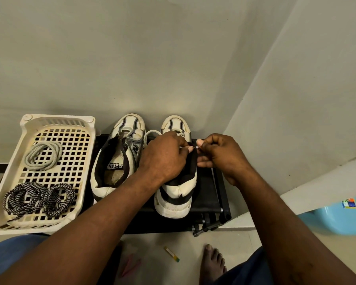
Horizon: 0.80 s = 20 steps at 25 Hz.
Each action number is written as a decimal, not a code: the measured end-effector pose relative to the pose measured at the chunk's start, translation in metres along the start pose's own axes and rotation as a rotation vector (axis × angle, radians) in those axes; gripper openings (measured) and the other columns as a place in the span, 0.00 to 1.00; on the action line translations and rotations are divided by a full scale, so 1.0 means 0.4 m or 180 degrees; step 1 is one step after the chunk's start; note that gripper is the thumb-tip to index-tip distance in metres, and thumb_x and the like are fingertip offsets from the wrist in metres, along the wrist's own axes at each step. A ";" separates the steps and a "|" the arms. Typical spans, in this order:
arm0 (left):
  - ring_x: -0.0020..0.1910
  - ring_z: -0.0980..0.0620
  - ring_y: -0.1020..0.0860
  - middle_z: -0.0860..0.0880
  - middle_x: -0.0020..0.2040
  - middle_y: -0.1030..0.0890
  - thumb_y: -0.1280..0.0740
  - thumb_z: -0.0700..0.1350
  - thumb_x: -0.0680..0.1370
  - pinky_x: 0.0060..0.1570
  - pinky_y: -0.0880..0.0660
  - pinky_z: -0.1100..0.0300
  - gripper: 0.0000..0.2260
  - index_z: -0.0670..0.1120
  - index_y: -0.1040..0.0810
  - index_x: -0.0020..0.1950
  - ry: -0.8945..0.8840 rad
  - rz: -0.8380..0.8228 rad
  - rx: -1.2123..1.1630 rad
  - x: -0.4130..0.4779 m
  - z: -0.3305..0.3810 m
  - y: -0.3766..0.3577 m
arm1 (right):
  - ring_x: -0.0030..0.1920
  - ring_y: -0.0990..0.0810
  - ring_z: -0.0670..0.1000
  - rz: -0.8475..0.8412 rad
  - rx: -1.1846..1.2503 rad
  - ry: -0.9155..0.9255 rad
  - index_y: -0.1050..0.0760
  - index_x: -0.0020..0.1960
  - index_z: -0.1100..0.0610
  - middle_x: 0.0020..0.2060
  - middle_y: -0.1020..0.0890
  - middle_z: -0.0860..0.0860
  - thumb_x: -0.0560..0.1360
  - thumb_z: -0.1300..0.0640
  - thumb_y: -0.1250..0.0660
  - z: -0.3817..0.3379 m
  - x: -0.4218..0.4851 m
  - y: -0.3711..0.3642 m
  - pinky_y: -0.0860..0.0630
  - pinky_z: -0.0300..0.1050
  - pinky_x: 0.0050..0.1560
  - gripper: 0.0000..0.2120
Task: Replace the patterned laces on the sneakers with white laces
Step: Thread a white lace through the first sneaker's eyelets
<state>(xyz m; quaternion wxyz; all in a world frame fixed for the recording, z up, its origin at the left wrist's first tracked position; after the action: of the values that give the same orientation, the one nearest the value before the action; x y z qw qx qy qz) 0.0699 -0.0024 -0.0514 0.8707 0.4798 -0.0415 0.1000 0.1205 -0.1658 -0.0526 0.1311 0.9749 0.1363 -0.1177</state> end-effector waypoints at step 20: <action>0.51 0.49 0.19 0.53 0.52 0.16 0.34 0.55 0.80 0.48 0.22 0.52 0.10 0.56 0.15 0.57 0.0084 0.0052 -0.0048 -0.003 0.004 0.005 | 0.42 0.14 0.50 -0.0158 -0.0407 0.0095 0.15 0.49 0.55 0.41 0.13 0.52 0.79 0.62 0.29 -0.017 -0.005 0.018 0.18 0.42 0.44 0.05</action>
<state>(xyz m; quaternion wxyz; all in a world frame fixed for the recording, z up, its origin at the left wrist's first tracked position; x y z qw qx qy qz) 0.0684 -0.0030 -0.0492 0.8739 0.4715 -0.0347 0.1131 0.1221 -0.1711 -0.0442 0.1881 0.9625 0.1696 -0.0975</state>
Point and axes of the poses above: each hand's wrist, its own x-axis towards the middle knuckle, its own y-axis out of the back of the hand, z = x × y, the point moved 3 cm from there along x, towards the middle knuckle
